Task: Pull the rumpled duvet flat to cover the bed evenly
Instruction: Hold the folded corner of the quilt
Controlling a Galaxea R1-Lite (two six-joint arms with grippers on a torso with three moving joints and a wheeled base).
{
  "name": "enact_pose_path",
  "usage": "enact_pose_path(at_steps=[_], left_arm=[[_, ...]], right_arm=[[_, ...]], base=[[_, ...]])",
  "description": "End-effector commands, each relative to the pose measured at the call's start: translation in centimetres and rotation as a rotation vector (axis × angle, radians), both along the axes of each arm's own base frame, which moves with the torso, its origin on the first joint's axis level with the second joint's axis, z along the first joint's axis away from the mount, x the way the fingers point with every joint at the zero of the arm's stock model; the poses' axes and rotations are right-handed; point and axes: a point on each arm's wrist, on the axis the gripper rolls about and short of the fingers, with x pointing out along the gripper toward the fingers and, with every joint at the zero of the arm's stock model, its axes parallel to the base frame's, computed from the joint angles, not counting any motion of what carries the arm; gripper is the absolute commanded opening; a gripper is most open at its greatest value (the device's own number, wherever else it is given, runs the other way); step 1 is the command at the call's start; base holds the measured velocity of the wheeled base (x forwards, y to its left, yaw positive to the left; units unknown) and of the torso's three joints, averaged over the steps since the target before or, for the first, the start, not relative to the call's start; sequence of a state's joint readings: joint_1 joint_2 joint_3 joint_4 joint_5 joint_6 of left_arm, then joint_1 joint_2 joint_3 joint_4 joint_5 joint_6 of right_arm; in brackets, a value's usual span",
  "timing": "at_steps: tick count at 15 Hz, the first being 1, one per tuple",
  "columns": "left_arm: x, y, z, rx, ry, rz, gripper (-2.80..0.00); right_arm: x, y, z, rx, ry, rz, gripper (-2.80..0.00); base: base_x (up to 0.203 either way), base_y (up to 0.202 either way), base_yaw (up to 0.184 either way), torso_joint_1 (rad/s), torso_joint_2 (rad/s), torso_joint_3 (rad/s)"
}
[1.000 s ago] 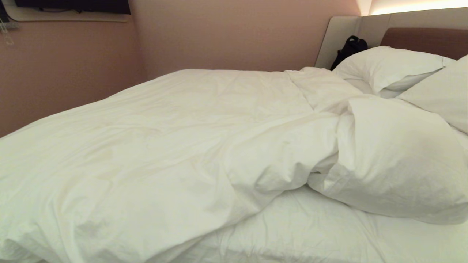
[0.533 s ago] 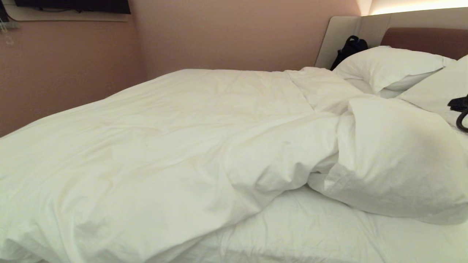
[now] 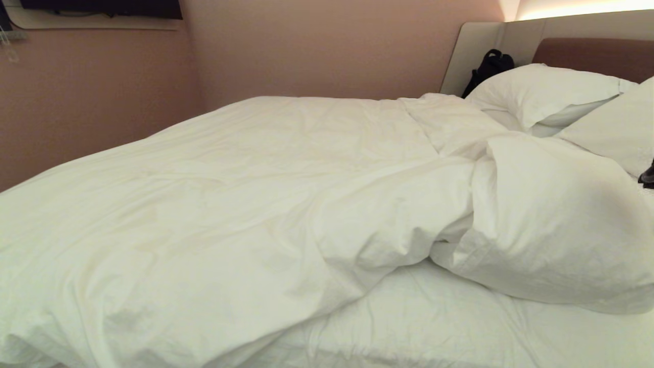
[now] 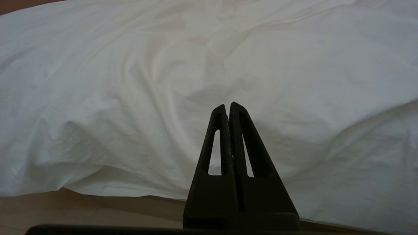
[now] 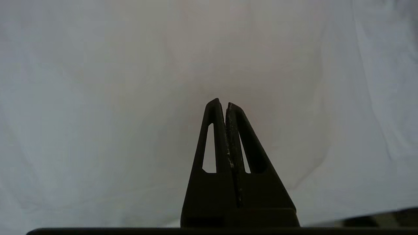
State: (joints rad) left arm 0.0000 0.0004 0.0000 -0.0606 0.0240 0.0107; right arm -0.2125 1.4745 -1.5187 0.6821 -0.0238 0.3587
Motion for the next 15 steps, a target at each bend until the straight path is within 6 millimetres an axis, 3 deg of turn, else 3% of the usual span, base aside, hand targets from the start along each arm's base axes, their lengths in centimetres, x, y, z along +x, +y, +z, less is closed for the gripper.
enact_pose_path(at_steps=[1,4,9,15], left_arm=[[0.0,0.0,0.0,0.0,-0.001,0.001,-2.8],[0.0,0.0,0.0,0.0,-0.001,0.001,-2.8],[0.0,0.0,0.0,0.0,-0.001,0.001,-2.8],[0.0,0.0,0.0,0.0,-0.001,0.001,-2.8]], right_arm=[[-0.8,-0.3,-1.0,0.005,0.104,0.076,-2.8],[-1.5,-2.8,-1.4,0.071,-0.031,0.249,-2.8],[-4.4,-6.6,-1.7,0.127,-0.242,0.46,-2.8],[-2.7,-10.0,-5.0,0.272,-0.363,0.694,-2.8]], base=[[0.0,0.0,0.0,0.0,0.0,0.0],[0.0,0.0,0.0,0.0,0.0,0.0],[0.0,0.0,0.0,0.0,0.0,0.0],[0.0,0.0,0.0,0.0,0.0,0.0]])
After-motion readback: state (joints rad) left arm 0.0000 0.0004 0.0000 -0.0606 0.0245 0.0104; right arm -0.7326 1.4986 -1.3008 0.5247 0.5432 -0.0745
